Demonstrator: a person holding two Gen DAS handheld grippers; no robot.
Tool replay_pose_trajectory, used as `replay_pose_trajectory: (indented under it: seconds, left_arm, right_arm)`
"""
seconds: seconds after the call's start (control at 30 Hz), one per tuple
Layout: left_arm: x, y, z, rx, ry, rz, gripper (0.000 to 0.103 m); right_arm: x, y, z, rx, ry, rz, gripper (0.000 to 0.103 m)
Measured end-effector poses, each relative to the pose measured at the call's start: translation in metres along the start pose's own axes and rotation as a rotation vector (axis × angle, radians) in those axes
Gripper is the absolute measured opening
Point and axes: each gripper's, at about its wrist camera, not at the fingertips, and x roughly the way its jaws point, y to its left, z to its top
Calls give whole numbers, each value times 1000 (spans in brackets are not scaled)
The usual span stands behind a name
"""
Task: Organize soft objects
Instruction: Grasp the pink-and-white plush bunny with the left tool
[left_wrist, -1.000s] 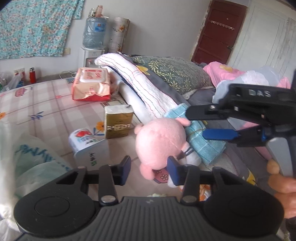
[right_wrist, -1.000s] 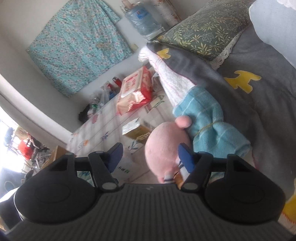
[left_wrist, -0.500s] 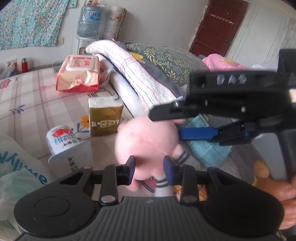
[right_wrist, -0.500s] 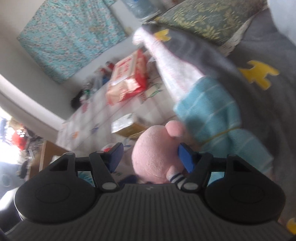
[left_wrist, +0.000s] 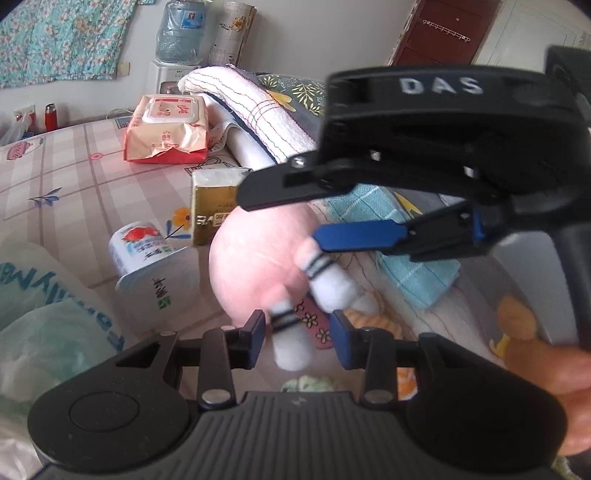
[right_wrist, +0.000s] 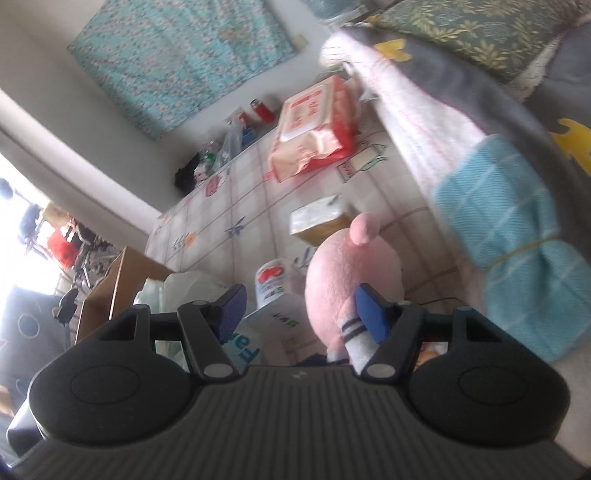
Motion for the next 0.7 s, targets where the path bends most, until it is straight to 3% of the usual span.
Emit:
replay_pose_trajectory:
  seconds: [0.2, 0.57, 0.7]
  left_arm:
    - [-26, 11, -8, -15, 6, 26, 45]
    - [-65, 37, -19, -65, -21, 93, 55]
    - [-67, 46, -15, -87, -32, 114, 59]
  right_arm:
    - [10, 19, -4, -25, 25, 46, 66]
    - [52, 42, -20, 63, 200, 289, 67]
    - [43, 41, -15, 92, 174, 341, 67]
